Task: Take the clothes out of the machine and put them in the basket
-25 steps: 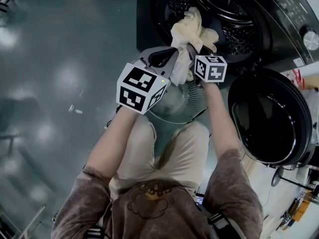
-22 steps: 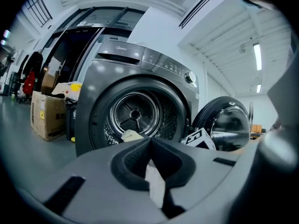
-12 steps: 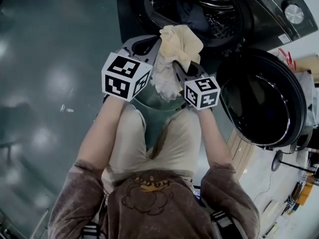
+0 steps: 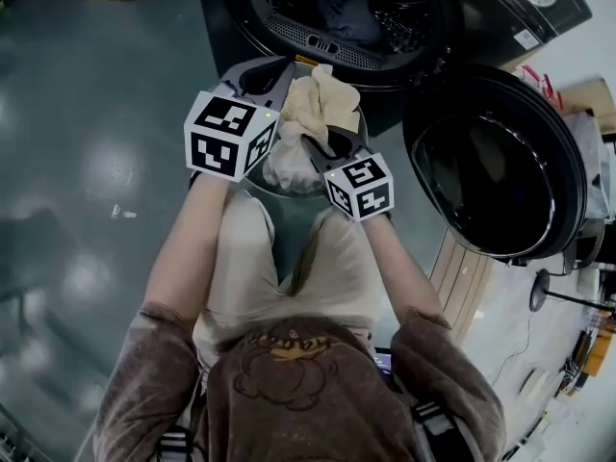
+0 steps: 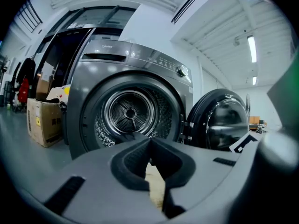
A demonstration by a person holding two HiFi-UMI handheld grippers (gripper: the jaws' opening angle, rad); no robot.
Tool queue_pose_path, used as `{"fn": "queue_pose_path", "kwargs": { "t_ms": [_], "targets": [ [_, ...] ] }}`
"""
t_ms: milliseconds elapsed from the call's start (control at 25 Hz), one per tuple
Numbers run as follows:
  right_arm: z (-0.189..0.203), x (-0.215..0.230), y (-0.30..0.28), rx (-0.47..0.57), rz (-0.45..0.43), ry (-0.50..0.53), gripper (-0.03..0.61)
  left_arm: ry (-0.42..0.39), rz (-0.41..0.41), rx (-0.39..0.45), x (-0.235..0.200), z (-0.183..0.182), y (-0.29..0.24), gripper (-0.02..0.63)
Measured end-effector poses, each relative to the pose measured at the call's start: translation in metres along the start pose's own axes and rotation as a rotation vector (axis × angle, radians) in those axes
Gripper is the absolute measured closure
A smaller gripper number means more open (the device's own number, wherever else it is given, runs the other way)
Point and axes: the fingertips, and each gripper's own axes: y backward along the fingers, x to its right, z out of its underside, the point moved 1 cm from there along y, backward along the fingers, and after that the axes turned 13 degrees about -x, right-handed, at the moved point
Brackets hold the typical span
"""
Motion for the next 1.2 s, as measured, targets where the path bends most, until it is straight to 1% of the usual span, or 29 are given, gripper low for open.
{"fn": "queue_pose_path", "kwargs": {
  "t_ms": [80,200,280,360,440,520,640,800,1040,1200],
  "targets": [
    [0.004,0.003,-0.002,-0.011,0.011,-0.007,0.456,-0.003,0.000,-0.001,0.001,0.001,0.001,0.607],
    [0.003,0.010,0.000,0.017,0.038,-0.029,0.449,0.000,-0.002,0.000,0.000,0.002,0.002,0.606],
    [-0.001,0.014,0.002,0.035,0.045,-0.039,0.397,0.000,-0.002,0.001,-0.001,0.002,0.002,0.607],
    [-0.003,0.018,0.001,0.042,0.050,-0.044,0.376,-0.002,0.000,0.000,-0.001,0.002,0.002,0.607],
    [-0.006,0.023,0.002,0.055,0.059,-0.051,0.336,-0.004,0.005,-0.001,0.000,0.001,0.001,0.606],
    [-0.011,0.030,0.002,0.076,0.071,-0.063,0.282,-0.004,0.010,-0.002,0.000,0.001,0.000,0.606],
    [-0.022,0.045,0.001,0.107,0.090,-0.088,0.230,0.000,0.014,0.000,-0.001,0.001,0.000,0.606],
    [-0.041,0.068,-0.003,0.134,0.120,-0.098,0.222,-0.002,0.024,-0.001,0.000,0.000,-0.001,0.606],
    [-0.072,0.109,-0.012,0.148,0.182,-0.081,0.221,-0.003,0.051,-0.005,0.003,0.001,-0.006,0.606],
    [-0.091,0.144,-0.023,0.135,0.224,-0.072,0.221,0.001,0.074,-0.008,0.004,0.002,-0.009,0.607]
  ]
}}
